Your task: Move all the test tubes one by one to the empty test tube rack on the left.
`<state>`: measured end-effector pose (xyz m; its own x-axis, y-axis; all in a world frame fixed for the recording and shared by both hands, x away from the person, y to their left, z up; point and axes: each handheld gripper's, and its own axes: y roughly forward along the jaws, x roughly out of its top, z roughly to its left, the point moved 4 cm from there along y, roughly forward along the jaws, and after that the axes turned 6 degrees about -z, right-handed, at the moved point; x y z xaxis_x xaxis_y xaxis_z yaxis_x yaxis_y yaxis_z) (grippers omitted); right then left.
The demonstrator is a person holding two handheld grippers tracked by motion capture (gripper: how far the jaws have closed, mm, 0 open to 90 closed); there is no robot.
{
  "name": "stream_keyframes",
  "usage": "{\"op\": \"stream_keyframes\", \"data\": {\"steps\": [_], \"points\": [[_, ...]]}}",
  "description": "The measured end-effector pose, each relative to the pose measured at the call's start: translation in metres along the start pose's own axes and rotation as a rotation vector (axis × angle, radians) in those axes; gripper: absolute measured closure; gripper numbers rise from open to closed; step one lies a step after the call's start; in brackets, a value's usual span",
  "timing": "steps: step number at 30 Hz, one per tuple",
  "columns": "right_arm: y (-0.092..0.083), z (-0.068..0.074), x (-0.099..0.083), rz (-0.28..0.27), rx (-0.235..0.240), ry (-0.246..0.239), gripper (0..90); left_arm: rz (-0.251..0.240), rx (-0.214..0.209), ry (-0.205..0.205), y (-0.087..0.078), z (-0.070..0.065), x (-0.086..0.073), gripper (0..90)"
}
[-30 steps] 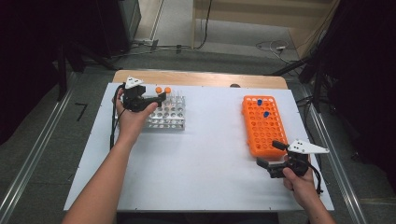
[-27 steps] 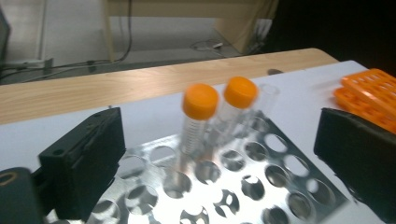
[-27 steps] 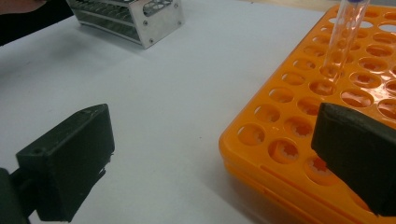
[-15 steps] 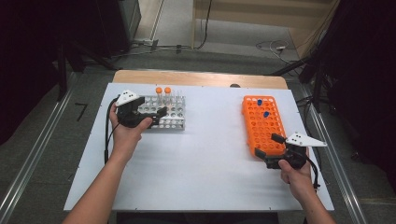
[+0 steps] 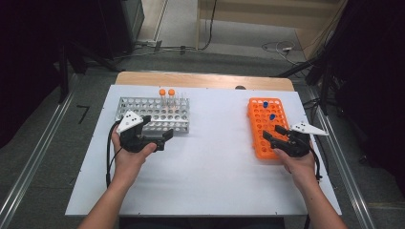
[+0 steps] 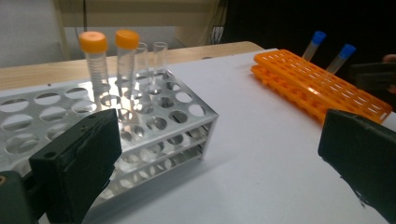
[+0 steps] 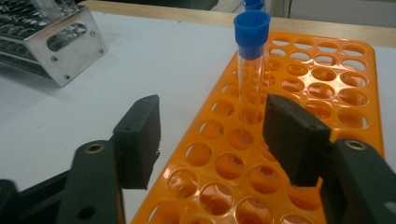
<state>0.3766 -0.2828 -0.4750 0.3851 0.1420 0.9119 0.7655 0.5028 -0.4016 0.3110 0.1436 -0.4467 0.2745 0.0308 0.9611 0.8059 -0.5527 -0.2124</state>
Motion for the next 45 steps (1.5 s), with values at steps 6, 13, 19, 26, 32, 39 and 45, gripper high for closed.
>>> {"op": "stream_keyframes", "data": {"steps": [6,13,19,26,32,39,45], "points": [[0.017,-0.011,0.002,0.074,-0.101,0.071,58.7,0.001,-0.027,0.006,-0.004,-0.014,-0.011,0.0],[0.029,-0.011,0.001,0.112,-0.119,0.093,65.8,0.012,-0.031,0.002,-0.005,-0.015,-0.018,0.0],[0.033,-0.010,0.003,0.138,-0.157,0.081,69.6,0.012,-0.035,0.007,-0.005,-0.017,-0.019,0.0],[0.038,-0.010,0.007,0.166,-0.178,0.068,72.0,0.019,-0.045,0.016,-0.002,-0.022,-0.020,0.0],[0.038,-0.008,0.007,0.151,-0.188,0.040,75.1,0.026,-0.044,0.024,-0.001,-0.024,-0.021,0.0],[0.023,-0.007,0.010,0.047,-0.181,0.017,75.3,0.021,-0.070,0.029,-0.002,-0.027,-0.018,0.0],[0.005,0.003,0.017,0.001,-0.097,-0.027,75.3,0.023,-0.108,0.038,0.001,-0.034,-0.017,0.4]]}}
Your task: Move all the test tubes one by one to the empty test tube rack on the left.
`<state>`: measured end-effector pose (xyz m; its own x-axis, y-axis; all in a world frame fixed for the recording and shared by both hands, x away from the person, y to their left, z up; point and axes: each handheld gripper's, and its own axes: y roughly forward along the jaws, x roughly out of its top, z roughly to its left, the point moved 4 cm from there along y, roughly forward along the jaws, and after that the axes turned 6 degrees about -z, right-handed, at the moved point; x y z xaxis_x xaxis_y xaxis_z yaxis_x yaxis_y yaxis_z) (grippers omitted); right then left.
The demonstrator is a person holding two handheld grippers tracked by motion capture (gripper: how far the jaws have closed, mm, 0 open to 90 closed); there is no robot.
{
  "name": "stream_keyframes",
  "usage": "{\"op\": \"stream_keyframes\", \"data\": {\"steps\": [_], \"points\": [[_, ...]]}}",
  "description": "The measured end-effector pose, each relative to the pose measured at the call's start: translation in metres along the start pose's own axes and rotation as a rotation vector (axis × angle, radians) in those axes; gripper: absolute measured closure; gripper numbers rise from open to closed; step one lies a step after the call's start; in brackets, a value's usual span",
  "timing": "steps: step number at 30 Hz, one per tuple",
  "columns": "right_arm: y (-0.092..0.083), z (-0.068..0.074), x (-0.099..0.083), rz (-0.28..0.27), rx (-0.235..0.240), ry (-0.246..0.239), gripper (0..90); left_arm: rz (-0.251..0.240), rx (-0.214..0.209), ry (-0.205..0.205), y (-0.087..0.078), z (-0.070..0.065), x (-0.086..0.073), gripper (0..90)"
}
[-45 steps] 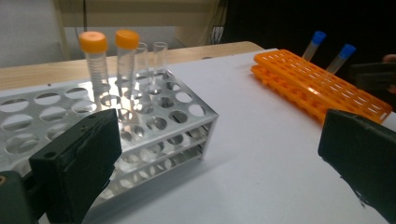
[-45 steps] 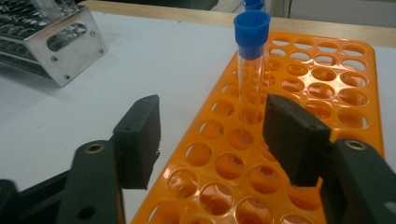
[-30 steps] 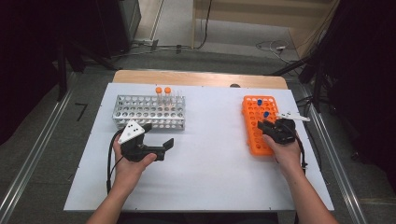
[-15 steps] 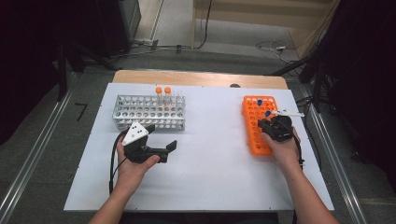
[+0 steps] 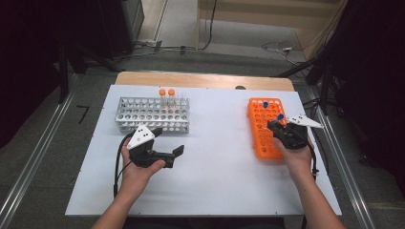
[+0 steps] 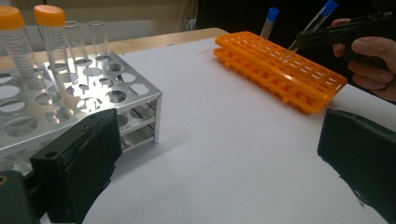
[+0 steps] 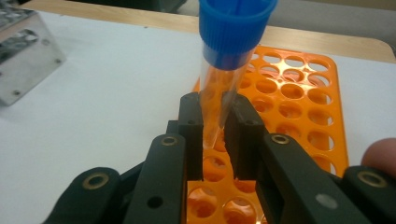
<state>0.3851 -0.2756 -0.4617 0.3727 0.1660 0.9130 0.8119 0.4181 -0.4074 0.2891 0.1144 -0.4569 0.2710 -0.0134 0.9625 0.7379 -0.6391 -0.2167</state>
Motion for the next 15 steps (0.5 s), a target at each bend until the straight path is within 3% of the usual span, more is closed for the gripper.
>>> {"op": "stream_keyframes", "data": {"steps": [6,15], "points": [[-0.011,0.023,0.000,0.000,0.122,-0.018,75.3,-0.002,-0.038,0.010,0.004,-0.011,0.004,0.5],[-0.021,0.071,-0.002,0.008,0.292,-0.066,75.3,0.006,-0.104,0.019,0.006,-0.027,0.003,1.7]]}}
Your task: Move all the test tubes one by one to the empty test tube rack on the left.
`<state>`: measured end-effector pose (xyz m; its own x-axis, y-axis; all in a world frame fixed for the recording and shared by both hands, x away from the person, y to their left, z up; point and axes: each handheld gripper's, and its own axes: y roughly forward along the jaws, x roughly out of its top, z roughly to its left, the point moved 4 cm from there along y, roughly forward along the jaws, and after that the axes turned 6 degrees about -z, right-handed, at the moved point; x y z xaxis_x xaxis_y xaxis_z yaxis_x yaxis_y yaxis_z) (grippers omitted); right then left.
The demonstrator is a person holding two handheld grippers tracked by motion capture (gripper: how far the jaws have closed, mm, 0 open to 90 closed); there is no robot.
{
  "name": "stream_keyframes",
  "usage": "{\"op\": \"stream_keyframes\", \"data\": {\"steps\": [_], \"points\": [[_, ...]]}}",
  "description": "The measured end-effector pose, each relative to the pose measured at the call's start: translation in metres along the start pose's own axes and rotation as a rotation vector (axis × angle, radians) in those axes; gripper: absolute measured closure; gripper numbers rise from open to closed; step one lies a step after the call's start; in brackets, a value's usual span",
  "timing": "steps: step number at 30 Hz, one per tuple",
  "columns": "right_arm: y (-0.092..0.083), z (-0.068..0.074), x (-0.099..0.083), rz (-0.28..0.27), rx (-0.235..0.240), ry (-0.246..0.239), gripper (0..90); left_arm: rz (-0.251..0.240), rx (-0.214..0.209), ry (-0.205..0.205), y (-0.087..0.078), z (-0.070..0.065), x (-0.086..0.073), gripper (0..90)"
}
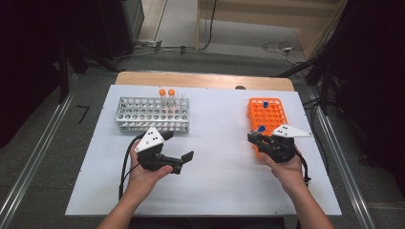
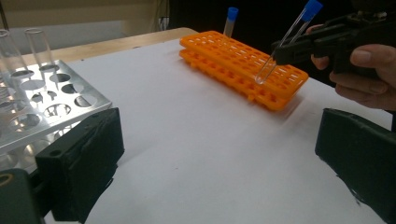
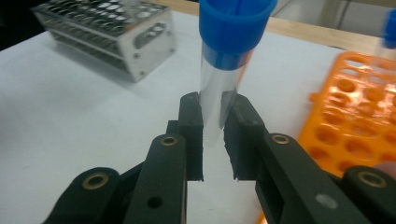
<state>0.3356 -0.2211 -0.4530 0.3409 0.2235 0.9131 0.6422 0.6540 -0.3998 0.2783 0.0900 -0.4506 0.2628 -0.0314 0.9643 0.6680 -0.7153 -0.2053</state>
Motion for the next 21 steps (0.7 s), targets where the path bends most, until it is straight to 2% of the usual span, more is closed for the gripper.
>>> {"op": "stream_keyframes", "data": {"steps": [4,12,16,19,21], "points": [[0.006,0.023,-0.002,0.014,0.080,-0.019,75.3,0.000,-0.021,0.004,0.002,-0.007,0.001,3.7],[0.020,0.062,-0.009,0.058,0.177,-0.074,75.4,0.019,-0.077,0.029,0.010,-0.023,-0.001,7.7],[0.026,0.076,-0.013,0.074,0.220,-0.091,75.4,0.035,-0.091,0.038,0.016,-0.032,-0.002,15.6],[0.029,0.086,-0.015,0.085,0.245,-0.103,75.4,0.037,-0.115,0.049,0.020,-0.038,-0.003,23.2],[0.031,0.094,-0.016,0.091,0.263,-0.118,75.4,0.034,-0.140,0.041,0.022,-0.042,-0.003,28.3]]}}
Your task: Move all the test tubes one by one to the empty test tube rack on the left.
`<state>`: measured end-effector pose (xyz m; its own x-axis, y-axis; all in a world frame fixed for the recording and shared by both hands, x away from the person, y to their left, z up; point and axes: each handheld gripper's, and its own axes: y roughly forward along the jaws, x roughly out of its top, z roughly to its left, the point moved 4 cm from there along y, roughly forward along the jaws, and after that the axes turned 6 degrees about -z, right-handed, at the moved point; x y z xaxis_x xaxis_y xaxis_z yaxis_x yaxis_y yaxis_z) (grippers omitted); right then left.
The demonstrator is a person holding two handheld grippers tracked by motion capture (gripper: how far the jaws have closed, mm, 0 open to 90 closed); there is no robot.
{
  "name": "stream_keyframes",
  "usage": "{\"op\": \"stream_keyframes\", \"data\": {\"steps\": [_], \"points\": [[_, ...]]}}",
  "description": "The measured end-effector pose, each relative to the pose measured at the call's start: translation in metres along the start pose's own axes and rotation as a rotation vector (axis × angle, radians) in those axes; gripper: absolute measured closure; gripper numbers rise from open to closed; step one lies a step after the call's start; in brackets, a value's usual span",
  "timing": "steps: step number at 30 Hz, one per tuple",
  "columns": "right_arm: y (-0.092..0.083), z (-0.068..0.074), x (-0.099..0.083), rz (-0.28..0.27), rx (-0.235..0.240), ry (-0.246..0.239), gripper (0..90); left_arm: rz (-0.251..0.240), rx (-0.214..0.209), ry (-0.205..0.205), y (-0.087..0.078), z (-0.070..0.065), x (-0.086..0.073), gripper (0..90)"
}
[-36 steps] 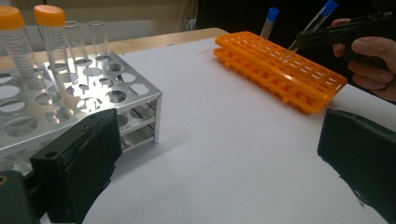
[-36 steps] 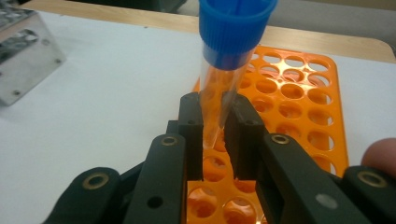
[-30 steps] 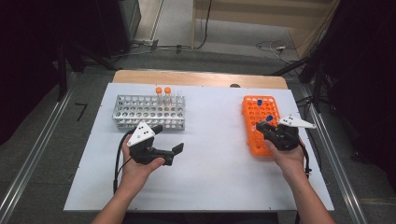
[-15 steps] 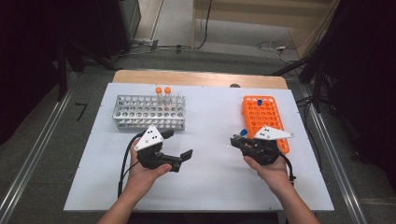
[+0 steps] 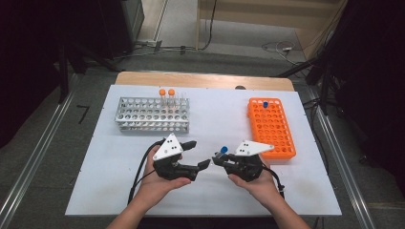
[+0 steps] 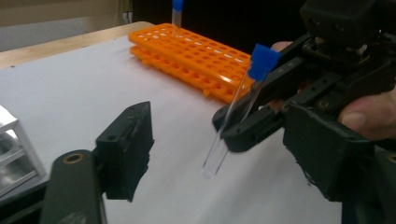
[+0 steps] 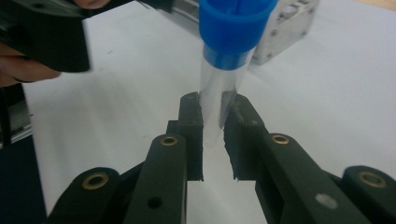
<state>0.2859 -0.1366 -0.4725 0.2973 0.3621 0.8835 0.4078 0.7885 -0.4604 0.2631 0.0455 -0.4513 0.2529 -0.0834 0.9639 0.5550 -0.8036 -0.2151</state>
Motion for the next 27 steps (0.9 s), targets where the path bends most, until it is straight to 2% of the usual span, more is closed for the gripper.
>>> {"op": "stream_keyframes", "data": {"steps": [4,7,11,21,27], "points": [[0.006,0.013,0.001,0.011,0.030,-0.022,75.3,-0.003,-0.055,-0.001,0.003,-0.005,-0.001,47.7],[0.009,0.018,0.002,0.019,0.044,-0.034,75.4,0.010,-0.074,0.019,0.006,-0.009,-0.003,55.4],[0.011,0.024,0.003,0.022,0.058,-0.041,75.4,0.015,-0.073,0.033,0.007,-0.011,-0.004,62.5],[0.013,0.025,0.002,0.037,0.074,-0.042,75.3,0.014,-0.087,0.058,0.007,-0.013,-0.004,72.4],[0.012,0.025,0.001,0.036,0.087,-0.040,75.1,-0.004,-0.066,0.086,0.005,-0.012,-0.003,75.8]]}}
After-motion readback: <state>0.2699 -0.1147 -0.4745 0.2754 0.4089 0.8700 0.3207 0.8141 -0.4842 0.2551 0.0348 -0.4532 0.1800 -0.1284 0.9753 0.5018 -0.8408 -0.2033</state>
